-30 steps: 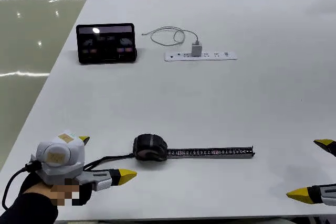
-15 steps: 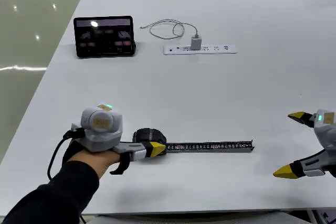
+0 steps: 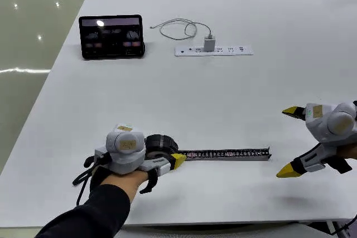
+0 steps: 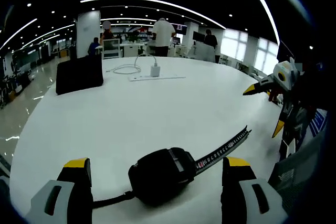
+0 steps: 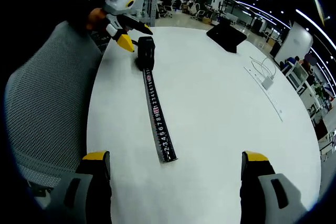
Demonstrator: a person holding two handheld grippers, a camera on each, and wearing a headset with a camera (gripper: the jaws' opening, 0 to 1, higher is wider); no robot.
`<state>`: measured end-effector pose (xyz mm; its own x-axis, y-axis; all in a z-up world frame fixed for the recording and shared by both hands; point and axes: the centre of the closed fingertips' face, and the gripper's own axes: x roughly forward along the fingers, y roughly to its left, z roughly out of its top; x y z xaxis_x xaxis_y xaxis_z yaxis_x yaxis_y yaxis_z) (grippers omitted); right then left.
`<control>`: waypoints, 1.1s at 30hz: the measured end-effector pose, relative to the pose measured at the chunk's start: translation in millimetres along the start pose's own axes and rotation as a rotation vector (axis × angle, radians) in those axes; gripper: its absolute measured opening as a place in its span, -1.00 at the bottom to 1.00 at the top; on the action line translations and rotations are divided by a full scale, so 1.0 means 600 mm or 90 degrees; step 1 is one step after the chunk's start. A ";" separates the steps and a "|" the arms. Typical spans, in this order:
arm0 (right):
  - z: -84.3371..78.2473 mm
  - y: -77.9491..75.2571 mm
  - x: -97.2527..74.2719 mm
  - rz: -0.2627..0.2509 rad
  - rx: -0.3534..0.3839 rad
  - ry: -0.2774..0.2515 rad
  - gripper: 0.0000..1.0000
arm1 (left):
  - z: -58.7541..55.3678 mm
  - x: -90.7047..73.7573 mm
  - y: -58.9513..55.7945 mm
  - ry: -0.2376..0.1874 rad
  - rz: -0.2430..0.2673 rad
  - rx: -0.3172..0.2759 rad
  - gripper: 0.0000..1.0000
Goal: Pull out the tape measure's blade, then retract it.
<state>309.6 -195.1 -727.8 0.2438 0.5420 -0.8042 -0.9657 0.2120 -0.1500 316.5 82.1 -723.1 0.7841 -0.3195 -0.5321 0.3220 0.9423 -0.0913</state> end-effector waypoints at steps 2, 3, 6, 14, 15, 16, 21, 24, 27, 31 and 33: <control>-0.004 -0.001 0.008 0.014 -0.009 0.013 0.98 | 0.000 0.000 -0.008 0.000 -0.005 0.003 1.00; -0.007 -0.001 0.015 0.023 -0.008 0.019 0.97 | -0.001 0.002 -0.013 -0.003 -0.008 0.011 1.00; -0.020 0.004 0.031 0.056 0.005 0.042 0.99 | -0.011 0.009 -0.028 0.001 -0.022 0.016 1.00; -0.021 0.001 0.060 0.075 -0.033 0.062 0.78 | -0.040 0.024 -0.048 0.025 -0.042 0.019 1.00; -0.023 0.000 0.062 0.078 -0.035 0.066 0.75 | -0.042 0.025 -0.048 0.025 -0.041 0.019 1.00; -0.024 0.001 0.064 0.080 -0.040 0.069 0.70 | -0.042 0.026 -0.048 0.022 -0.040 0.013 1.00; -0.036 0.002 0.072 0.093 -0.057 0.084 0.49 | -0.034 0.028 -0.039 -0.004 -0.021 -0.012 1.00; -0.038 0.004 0.074 0.099 -0.064 0.087 0.39 | -0.038 0.031 -0.035 0.000 -0.016 -0.010 1.00; -0.034 0.008 0.077 0.108 -0.074 0.083 0.25 | -0.039 0.032 -0.029 -0.003 -0.009 -0.017 1.00; -0.034 0.013 0.079 0.119 -0.089 0.091 0.05 | -0.040 0.034 -0.028 -0.005 -0.010 -0.021 1.00; -0.038 0.022 0.081 0.131 -0.101 0.101 -0.06 | -0.037 0.033 -0.030 -0.010 -0.012 -0.017 1.00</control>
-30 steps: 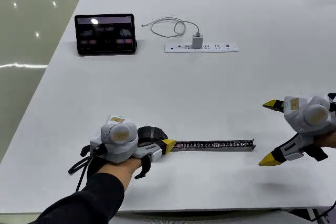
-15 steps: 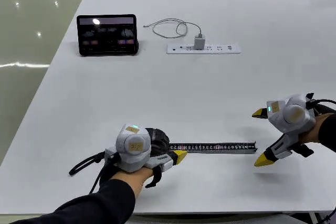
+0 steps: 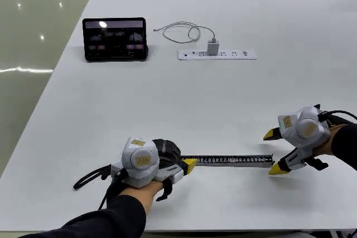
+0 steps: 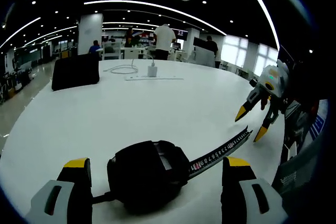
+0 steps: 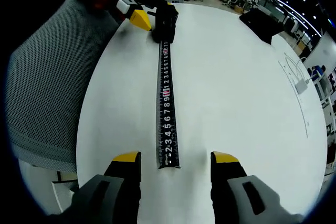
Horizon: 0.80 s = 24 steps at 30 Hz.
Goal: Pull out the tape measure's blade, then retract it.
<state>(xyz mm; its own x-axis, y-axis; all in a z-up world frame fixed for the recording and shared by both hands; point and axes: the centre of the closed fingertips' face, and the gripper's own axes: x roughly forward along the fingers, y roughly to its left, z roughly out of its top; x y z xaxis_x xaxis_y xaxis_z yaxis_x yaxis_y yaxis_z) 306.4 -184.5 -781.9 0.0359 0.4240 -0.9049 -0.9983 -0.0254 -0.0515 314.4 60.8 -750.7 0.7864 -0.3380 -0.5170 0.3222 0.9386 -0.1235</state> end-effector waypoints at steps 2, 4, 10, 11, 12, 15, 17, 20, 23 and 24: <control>-0.005 0.005 0.002 0.008 -0.004 0.011 -0.19 | 0.001 -0.001 0.000 -0.001 -0.001 -0.003 1.00; -0.011 0.004 0.005 0.012 0.011 0.017 -0.23 | 0.000 0.000 0.001 -0.001 0.000 -0.006 1.00; -0.020 -0.002 0.007 0.010 0.013 0.013 -0.47 | 0.006 0.001 -0.006 -0.009 -0.004 0.003 1.00; -0.020 -0.002 0.007 0.012 0.008 0.013 -0.52 | 0.007 0.000 -0.005 -0.011 -0.003 0.001 1.00; -0.022 -0.002 0.008 0.013 0.009 0.014 -0.57 | 0.007 0.000 -0.005 -0.011 -0.003 -0.002 1.00; -0.023 -0.001 0.011 0.020 0.010 0.013 -0.67 | 0.004 0.000 0.003 -0.008 0.004 -0.017 0.99; -0.024 0.003 0.013 0.028 0.011 0.015 -0.74 | 0.003 0.000 0.006 -0.008 0.007 -0.022 0.97; -0.024 0.001 0.015 0.032 -0.002 0.013 -0.76 | 0.004 0.000 0.005 -0.010 0.007 -0.028 0.94; -0.025 0.001 0.016 0.031 -0.003 0.017 -0.76 | 0.003 0.001 0.005 -0.008 0.009 -0.027 0.86; -0.025 0.001 0.016 0.030 0.000 0.019 -0.77 | 0.004 0.001 0.005 -0.010 0.010 -0.029 0.85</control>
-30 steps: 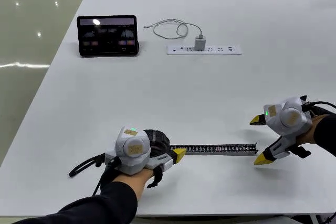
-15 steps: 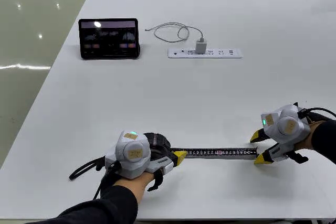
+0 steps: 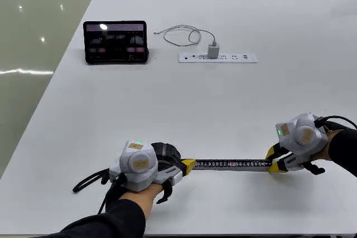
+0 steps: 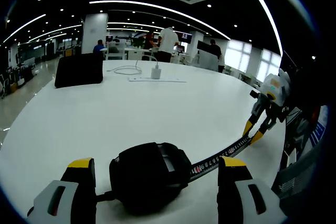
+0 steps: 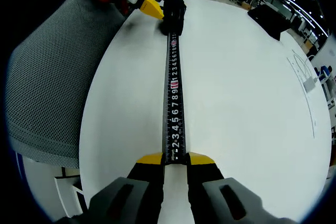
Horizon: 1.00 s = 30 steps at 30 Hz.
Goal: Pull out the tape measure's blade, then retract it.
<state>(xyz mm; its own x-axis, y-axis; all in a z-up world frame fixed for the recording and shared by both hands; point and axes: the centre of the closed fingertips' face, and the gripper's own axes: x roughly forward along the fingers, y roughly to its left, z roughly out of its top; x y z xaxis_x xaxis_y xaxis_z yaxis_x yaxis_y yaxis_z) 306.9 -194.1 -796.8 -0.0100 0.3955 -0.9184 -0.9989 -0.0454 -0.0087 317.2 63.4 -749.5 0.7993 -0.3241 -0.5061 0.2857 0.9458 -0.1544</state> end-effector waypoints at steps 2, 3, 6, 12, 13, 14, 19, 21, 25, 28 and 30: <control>-0.001 0.000 0.000 -0.001 0.001 0.007 -0.77 | 0.001 0.000 0.002 -0.001 0.007 -0.004 0.81; -0.001 0.000 0.001 -0.001 0.002 0.011 -0.78 | 0.000 0.001 0.004 0.002 0.011 -0.001 0.77; 0.001 0.000 0.002 -0.001 0.001 0.027 -0.78 | 0.000 0.002 0.007 0.002 0.021 -0.001 0.70; 0.000 -0.002 0.002 0.002 0.021 0.042 -0.79 | -0.009 0.008 0.013 0.010 0.029 -0.030 0.52; -0.001 -0.002 0.002 0.001 0.024 0.043 -0.79 | -0.010 0.009 0.011 0.012 0.029 -0.031 0.51; -0.001 0.000 0.002 0.001 0.030 0.044 -0.78 | -0.008 0.009 0.008 0.009 0.029 -0.033 0.50; 0.000 -0.001 0.002 -0.002 0.051 0.049 -0.79 | -0.008 0.009 0.021 0.013 0.062 -0.015 0.28; -0.001 -0.001 0.002 -0.004 0.049 0.047 -0.79 | -0.008 0.007 0.016 0.016 0.048 -0.020 0.24; -0.001 0.000 0.001 -0.004 0.044 0.046 -0.79 | -0.011 0.008 0.017 0.025 0.050 -0.020 0.23; -0.001 0.000 0.000 -0.005 0.031 0.047 -0.79 | -0.011 0.007 0.016 0.028 0.051 -0.014 0.22; 0.000 0.002 -0.001 -0.006 0.030 0.042 -0.80 | -0.012 0.008 0.016 0.030 0.049 -0.010 0.21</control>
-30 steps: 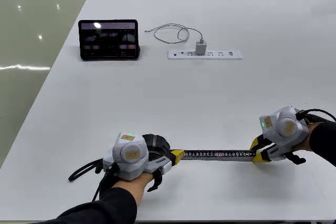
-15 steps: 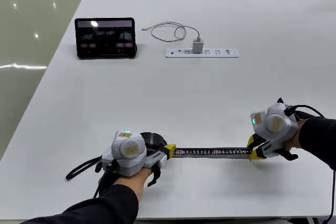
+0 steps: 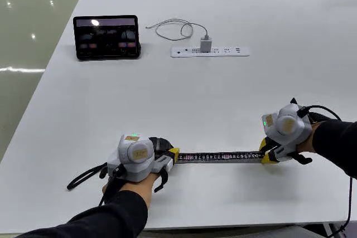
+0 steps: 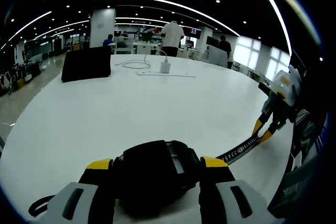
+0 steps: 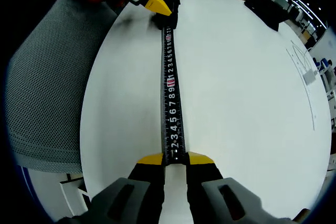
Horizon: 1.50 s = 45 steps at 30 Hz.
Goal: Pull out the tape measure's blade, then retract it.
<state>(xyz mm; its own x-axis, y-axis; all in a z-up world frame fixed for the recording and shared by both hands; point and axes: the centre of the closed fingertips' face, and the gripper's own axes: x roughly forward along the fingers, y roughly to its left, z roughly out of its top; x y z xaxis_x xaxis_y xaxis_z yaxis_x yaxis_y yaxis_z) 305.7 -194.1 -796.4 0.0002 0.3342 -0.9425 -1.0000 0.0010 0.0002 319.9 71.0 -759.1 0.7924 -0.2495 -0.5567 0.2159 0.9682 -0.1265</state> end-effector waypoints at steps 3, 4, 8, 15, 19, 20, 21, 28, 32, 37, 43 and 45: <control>-0.001 -0.001 -0.001 -0.003 0.021 -0.013 -0.80 | 0.000 0.001 -0.001 0.004 0.000 0.001 0.20; -0.003 -0.004 -0.001 -0.004 0.023 -0.014 -0.80 | 0.000 0.001 -0.001 0.004 0.000 0.000 0.20; 0.000 -0.003 0.000 -0.004 0.024 -0.016 -0.80 | -0.001 0.000 -0.002 0.007 -0.001 -0.004 0.20; 0.004 0.003 -0.002 -0.010 0.021 -0.016 -0.79 | 0.000 0.001 -0.002 0.004 -0.004 -0.019 0.19; 0.002 -0.003 -0.002 -0.015 0.023 -0.016 -0.79 | 0.000 0.001 -0.003 0.004 -0.008 -0.017 0.19; 0.001 -0.004 -0.002 -0.016 0.025 -0.015 -0.79 | 0.000 0.002 -0.004 0.005 -0.007 -0.013 0.19; 0.001 -0.004 -0.002 -0.016 0.027 -0.014 -0.79 | 0.000 0.002 -0.003 0.007 -0.007 -0.007 0.19; 0.002 -0.005 0.001 -0.018 0.024 -0.013 -0.78 | -0.001 0.002 -0.003 0.013 -0.006 0.007 0.18; 0.007 -0.003 0.002 -0.018 0.016 -0.011 -0.78 | -0.001 0.003 -0.003 0.014 -0.006 0.011 0.18; 0.013 -0.003 0.004 -0.015 0.025 -0.012 -0.78 | -0.001 0.003 -0.002 0.014 -0.008 0.012 0.19; 0.017 -0.003 0.006 -0.016 0.027 -0.015 -0.78 | -0.001 0.003 -0.002 0.013 -0.008 0.013 0.19; 0.020 -0.001 0.007 -0.016 0.022 -0.015 -0.78 | 0.000 0.004 -0.002 0.013 -0.009 0.013 0.19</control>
<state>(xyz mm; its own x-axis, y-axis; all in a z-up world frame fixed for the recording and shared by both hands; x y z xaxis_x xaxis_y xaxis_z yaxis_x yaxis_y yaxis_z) 306.6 -181.4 -796.4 0.0265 0.3560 -0.9341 -0.9990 0.0420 -0.0123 321.3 69.5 -760.4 0.7774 -0.2619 -0.5719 0.2383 0.9640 -0.1176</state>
